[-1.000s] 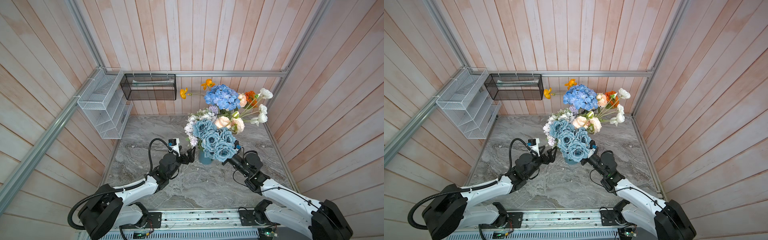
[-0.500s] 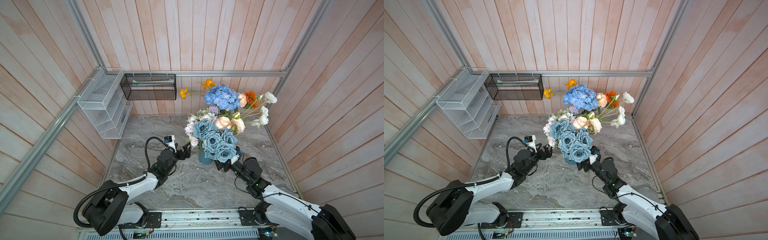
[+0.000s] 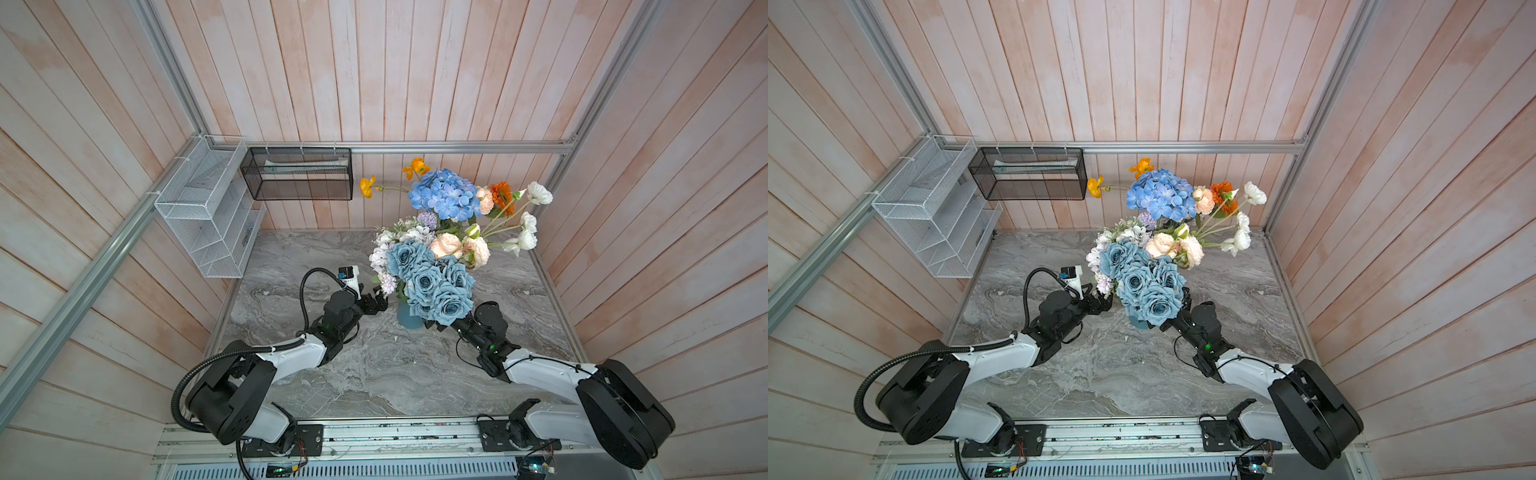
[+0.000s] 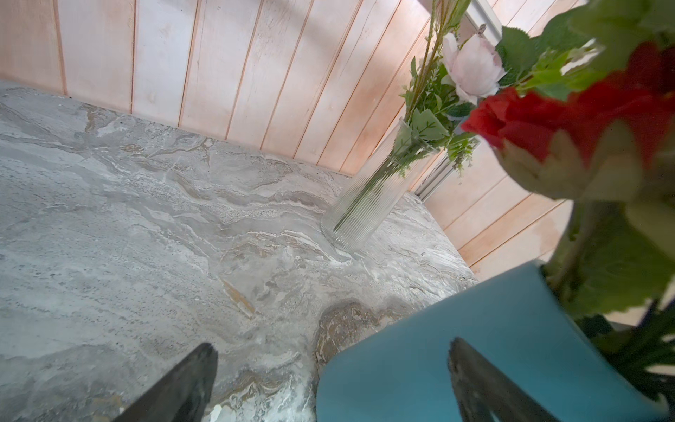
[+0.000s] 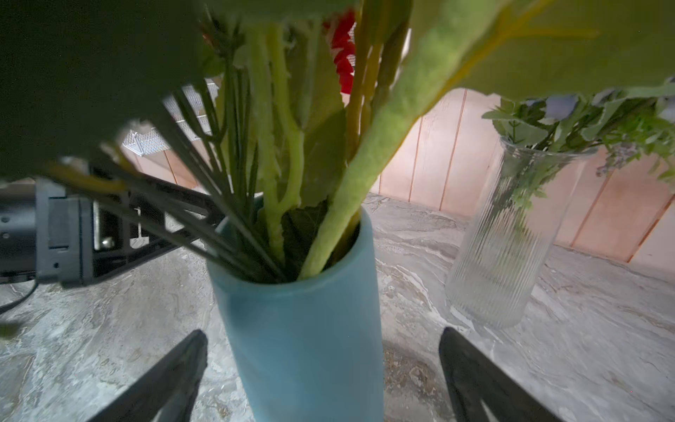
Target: Arrange the flowers into the vase
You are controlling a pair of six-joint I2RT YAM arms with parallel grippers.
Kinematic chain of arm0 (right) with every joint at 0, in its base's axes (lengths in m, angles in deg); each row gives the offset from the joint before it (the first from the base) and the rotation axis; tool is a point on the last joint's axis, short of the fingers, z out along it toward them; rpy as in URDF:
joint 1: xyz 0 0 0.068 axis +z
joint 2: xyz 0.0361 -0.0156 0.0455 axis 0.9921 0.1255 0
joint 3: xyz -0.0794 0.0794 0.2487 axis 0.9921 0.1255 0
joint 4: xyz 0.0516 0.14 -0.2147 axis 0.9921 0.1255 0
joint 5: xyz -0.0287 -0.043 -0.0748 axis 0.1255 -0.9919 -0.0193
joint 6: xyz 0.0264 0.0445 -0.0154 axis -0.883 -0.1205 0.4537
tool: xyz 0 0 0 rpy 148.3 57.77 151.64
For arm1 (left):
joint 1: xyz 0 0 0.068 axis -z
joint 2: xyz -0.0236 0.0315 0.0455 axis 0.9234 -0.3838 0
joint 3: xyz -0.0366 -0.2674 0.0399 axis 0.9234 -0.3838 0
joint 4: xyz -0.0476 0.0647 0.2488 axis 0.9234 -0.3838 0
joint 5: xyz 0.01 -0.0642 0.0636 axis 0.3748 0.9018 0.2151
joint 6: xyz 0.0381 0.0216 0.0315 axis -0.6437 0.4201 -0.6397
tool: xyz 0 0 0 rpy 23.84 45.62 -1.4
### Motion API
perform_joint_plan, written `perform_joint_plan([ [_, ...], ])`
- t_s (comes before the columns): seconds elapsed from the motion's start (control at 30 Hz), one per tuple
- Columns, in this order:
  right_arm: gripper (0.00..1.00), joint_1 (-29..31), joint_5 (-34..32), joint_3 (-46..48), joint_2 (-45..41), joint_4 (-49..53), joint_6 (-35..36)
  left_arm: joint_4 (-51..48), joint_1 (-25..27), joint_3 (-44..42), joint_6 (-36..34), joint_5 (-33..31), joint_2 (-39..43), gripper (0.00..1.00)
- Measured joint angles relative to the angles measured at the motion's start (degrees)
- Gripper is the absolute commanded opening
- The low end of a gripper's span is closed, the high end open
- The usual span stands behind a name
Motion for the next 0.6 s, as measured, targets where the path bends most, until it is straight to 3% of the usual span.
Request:
perform_joint_plan([
  [0.33,0.98,-2.2,5.6,-0.9,6.7,-7.4,2.0,3.0,-0.4,10.4,-2.9,2.1,-11.8,1.0],
  [0.6,0.98,-4.6,12.5,-2.1,11.0,-12.2,2.5,4.4,-0.6,11.3,-5.2,5.2,-14.0,1.0],
])
